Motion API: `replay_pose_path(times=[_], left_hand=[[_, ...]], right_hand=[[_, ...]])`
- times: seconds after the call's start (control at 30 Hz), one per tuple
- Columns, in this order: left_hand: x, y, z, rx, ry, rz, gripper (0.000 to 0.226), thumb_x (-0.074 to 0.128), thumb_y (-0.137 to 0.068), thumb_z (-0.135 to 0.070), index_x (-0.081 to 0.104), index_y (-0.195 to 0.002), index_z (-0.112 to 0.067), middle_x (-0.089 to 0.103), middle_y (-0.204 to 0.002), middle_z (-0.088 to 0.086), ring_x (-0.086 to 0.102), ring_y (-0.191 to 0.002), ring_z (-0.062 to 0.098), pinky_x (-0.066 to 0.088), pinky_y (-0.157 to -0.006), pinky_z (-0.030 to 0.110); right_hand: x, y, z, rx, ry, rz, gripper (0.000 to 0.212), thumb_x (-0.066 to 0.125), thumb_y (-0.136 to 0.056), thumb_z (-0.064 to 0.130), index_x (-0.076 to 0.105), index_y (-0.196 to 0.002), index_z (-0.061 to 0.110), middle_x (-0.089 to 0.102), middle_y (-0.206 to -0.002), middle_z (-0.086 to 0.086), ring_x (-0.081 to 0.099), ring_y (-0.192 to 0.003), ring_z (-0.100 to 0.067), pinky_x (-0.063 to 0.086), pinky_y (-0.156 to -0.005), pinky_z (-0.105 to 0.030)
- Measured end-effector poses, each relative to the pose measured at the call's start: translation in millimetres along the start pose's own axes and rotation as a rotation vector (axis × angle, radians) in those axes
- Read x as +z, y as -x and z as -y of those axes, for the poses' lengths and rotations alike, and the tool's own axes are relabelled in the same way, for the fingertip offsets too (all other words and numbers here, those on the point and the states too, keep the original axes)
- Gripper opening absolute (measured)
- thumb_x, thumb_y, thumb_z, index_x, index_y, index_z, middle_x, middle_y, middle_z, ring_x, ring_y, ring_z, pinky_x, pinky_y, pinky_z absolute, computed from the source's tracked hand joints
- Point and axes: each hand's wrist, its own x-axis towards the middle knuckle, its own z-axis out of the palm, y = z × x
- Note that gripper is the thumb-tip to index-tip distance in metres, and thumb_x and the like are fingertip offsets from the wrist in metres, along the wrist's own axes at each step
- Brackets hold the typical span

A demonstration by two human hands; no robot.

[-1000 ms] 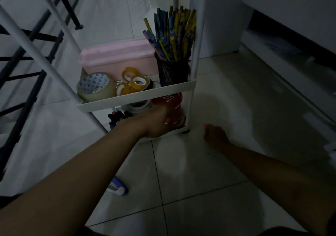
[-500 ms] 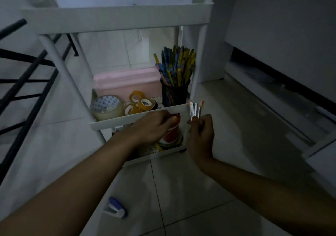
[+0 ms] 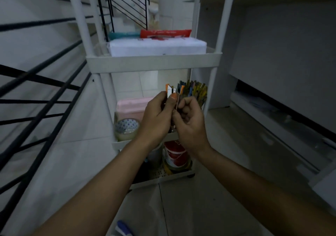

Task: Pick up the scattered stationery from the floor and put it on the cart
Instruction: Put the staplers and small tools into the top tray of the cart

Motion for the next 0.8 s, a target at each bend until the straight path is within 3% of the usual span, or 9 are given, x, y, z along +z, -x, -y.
replay_pose_path(times=[0.1, 0.17, 0.23, 0.33, 0.47, 0.57, 0.7, 0.8], left_hand=[[-5.3, -7.3, -16.4, 0.088, 0.063, -0.092, 0.014, 0.049, -0.100, -0.025, 0.062, -0.101, -0.019, 0.071, -0.092, -0.003, 0.068, -0.090, 0.010, 0.056, -0.079, 0.029], [-10.0, -16.5, -28.7, 0.149, 0.049, -0.131, 0.015, 0.050, -0.099, -0.025, 0.061, -0.107, -0.019, 0.072, -0.097, 0.000, 0.069, -0.093, 0.011, 0.055, -0.078, 0.027], [-14.1, -27.6, -44.5, 0.213, 0.026, -0.165, 0.016, 0.050, -0.099, -0.026, 0.060, -0.109, -0.017, 0.071, -0.095, 0.002, 0.068, -0.088, 0.010, 0.052, -0.073, 0.022], [-16.7, -46.6, -74.8, 0.311, -0.047, -0.144, 0.020, 0.050, -0.099, -0.025, 0.060, -0.113, -0.016, 0.068, -0.096, 0.000, 0.067, -0.090, 0.013, 0.056, -0.076, 0.029], [-23.2, -75.2, -124.9, 0.485, -0.151, -0.111, 0.027, 0.051, -0.098, -0.026, 0.060, -0.121, -0.013, 0.066, -0.097, -0.004, 0.066, -0.084, 0.012, 0.056, -0.067, 0.028], [-29.7, -99.4, -160.5, 0.549, -0.220, -0.149, 0.030, 0.048, -0.099, -0.026, 0.059, -0.123, -0.012, 0.066, -0.100, -0.002, 0.063, -0.090, 0.012, 0.053, -0.076, 0.028], [-35.0, -127.2, -197.5, 0.545, -0.340, -0.196, 0.029, 0.045, -0.100, -0.028, 0.060, -0.121, -0.013, 0.057, -0.085, -0.014, 0.055, -0.078, -0.001, 0.040, -0.070, 0.009], [-38.4, -142.1, -223.7, 0.559, -0.396, -0.199, 0.031, 0.040, -0.101, -0.028, 0.060, -0.121, -0.013, 0.060, -0.094, -0.008, 0.057, -0.089, 0.003, 0.044, -0.076, 0.017]], right_hand=[[0.2, -14.5, 17.6, -0.075, 0.065, 0.097, 0.008, 0.057, -0.091, 0.013, 0.050, -0.096, 0.012, 0.061, -0.086, -0.003, 0.064, -0.080, -0.020, 0.055, -0.067, -0.033], [-2.0, -27.6, 30.6, -0.173, 0.175, 0.107, 0.009, 0.055, -0.093, 0.013, 0.055, -0.101, 0.009, 0.064, -0.093, -0.001, 0.066, -0.085, -0.012, 0.055, -0.070, -0.026], [-3.7, -45.9, 45.1, -0.258, 0.284, 0.052, 0.009, 0.054, -0.092, 0.013, 0.058, -0.098, 0.008, 0.064, -0.091, 0.001, 0.065, -0.083, -0.012, 0.054, -0.069, -0.031], [-2.5, -80.1, 71.7, -0.418, 0.424, -0.034, 0.005, 0.057, -0.090, 0.008, 0.061, -0.088, 0.007, 0.063, -0.083, 0.000, 0.062, -0.077, -0.017, 0.052, -0.066, -0.038], [1.8, -130.3, 115.1, -0.637, 0.585, -0.179, 0.007, 0.060, -0.087, 0.011, 0.063, -0.086, 0.005, 0.058, -0.086, -0.001, 0.051, -0.082, -0.014, 0.041, -0.071, -0.023], [3.7, -170.1, 146.7, -0.705, 0.674, -0.293, 0.013, 0.064, -0.082, 0.011, 0.066, -0.093, 0.006, 0.062, -0.097, -0.008, 0.052, -0.096, -0.021, 0.037, -0.080, -0.019], [4.0, -216.2, 178.7, -0.710, 0.775, -0.377, 0.033, 0.065, -0.082, 0.021, 0.064, -0.114, 0.011, 0.058, -0.121, -0.009, 0.045, -0.117, -0.021, 0.037, -0.093, -0.030], [2.5, -242.1, 191.8, -0.635, 0.912, -0.346, 0.047, 0.061, -0.086, 0.036, 0.054, -0.129, 0.020, 0.048, -0.138, -0.004, 0.034, -0.135, -0.024, 0.030, -0.106, -0.042]])
